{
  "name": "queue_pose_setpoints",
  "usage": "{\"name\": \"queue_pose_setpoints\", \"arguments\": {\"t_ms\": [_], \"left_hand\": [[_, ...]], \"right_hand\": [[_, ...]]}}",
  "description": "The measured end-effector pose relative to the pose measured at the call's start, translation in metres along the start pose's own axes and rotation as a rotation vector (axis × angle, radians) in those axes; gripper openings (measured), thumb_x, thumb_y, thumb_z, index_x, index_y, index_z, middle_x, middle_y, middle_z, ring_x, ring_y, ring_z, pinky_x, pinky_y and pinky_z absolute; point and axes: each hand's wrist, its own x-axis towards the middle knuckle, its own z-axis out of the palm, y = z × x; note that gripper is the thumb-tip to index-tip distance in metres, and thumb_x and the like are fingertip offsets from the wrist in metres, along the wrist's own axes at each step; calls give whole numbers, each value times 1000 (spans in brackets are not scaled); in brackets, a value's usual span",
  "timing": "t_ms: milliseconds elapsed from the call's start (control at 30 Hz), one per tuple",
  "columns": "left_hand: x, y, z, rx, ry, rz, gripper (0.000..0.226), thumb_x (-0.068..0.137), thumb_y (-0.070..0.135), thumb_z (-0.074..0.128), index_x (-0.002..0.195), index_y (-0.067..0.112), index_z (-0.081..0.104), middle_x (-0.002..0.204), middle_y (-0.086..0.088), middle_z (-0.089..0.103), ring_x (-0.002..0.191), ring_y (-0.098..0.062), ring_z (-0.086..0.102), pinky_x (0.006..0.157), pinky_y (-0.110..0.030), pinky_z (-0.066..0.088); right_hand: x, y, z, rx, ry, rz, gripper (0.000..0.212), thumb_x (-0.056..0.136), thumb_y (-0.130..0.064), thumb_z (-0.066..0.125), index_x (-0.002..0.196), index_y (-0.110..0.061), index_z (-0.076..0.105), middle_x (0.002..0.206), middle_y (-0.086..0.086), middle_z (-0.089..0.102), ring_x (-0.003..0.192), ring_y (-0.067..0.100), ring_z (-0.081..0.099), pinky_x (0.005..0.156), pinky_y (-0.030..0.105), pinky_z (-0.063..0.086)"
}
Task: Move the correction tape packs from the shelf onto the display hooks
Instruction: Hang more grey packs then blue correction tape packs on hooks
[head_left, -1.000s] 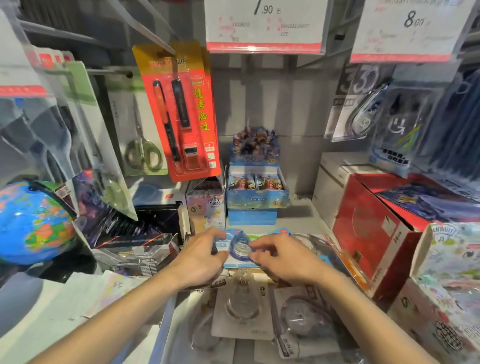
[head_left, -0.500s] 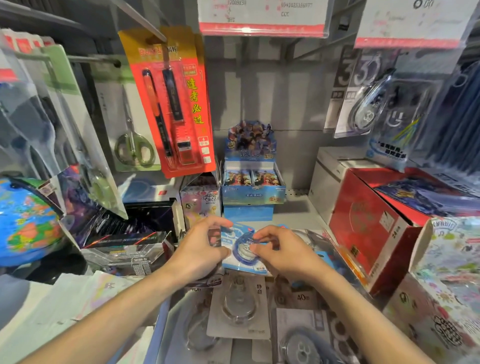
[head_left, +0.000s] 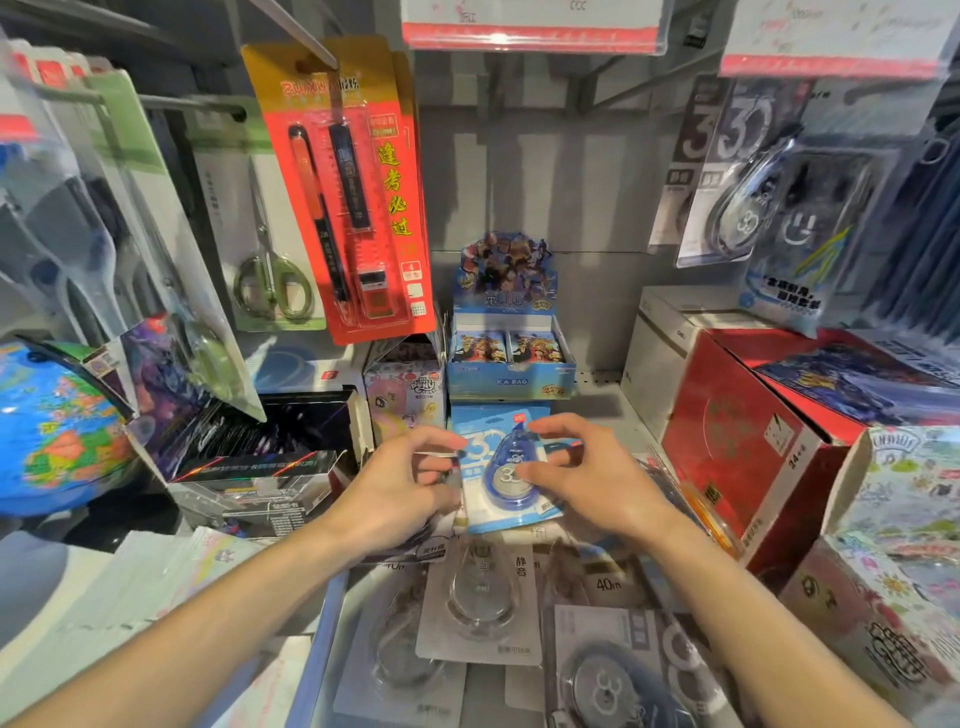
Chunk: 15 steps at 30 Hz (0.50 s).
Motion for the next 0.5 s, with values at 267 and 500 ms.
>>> {"name": "queue_pose_setpoints", "arguments": {"t_ms": [267, 500], "left_hand": [[-14, -4, -5, 733, -130, -93, 52, 100, 44, 54, 138, 9, 47, 138, -12, 54, 124, -28, 53, 108, -39, 42], [-7, -7, 2, 714, -136, -68, 58, 94, 45, 61, 144, 16, 51, 147, -8, 54, 135, -26, 51, 110, -35, 42]], "right_hand": [[-13, 10, -27, -298, 115, -89, 31, 97, -23, 70, 128, -23, 70, 131, 1, 63, 106, 16, 66, 95, 33, 52], [-24, 17, -27, -460, 94, -146, 33, 103, -29, 58, 134, -25, 66, 139, -2, 63, 126, 16, 58, 104, 27, 41]]}}
